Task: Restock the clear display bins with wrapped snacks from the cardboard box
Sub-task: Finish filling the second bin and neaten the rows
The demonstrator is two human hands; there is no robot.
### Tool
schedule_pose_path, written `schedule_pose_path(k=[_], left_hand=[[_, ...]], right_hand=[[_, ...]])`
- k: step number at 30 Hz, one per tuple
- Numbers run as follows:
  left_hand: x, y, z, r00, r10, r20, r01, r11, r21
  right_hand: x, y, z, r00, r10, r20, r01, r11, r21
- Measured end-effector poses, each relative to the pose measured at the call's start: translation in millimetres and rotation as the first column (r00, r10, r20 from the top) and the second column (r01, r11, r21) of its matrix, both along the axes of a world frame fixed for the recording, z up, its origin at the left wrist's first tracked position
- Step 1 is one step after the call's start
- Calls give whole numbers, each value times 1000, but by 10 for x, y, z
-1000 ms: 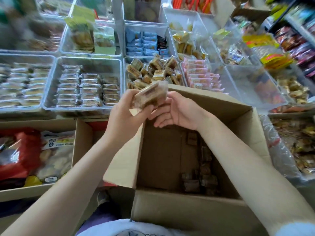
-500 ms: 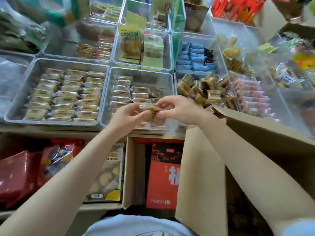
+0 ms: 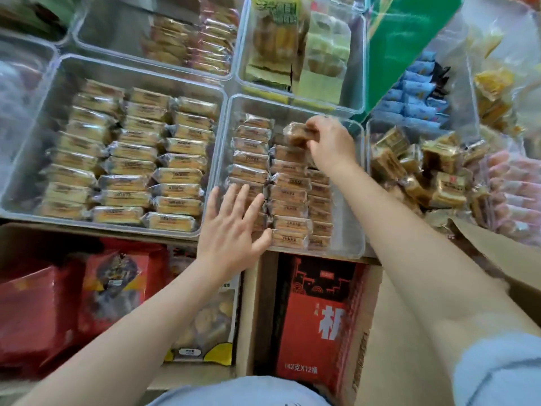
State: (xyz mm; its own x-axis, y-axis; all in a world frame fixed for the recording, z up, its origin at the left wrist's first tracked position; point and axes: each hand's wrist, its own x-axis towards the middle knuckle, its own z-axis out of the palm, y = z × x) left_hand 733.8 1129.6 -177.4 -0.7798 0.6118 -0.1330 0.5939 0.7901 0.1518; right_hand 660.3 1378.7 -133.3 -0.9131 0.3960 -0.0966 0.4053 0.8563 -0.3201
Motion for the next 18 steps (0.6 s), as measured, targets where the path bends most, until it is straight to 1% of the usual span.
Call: schedule_pose_path(k=[2,4,6,10,12,15,18], left_hand=[[0,0,-24,1000,-1,-7,1,1000,3],[4,2,-31,1000,1,-9,-1,1000,15],[2,1,-35,1000,5,-18,-4,1000,19],[4,-3,-32,1000,-3,-23,2,1000,-12],[1,3,-18,1000,-3,-14,2,1000,-29],[-4,5,9,1000,-6,1,6,999,-45],[-9,-10,41,999,-8,35,9,999,-54]], right_hand=[[-133,-90,-149,993,53,106,-56,998,27],[-195,-161,-234,975,83,207,-89,996,21],[-219,-201,-269,961,93,259,-109,993,47],[-111,-383,-348,928,110,357,-208,946,248],[-29,-466,-367,915,109,389,-237,925,298],[73,-484,-281,899,147,413,-268,930,252],[300,-488,-4,890,267,369,-342,926,157]])
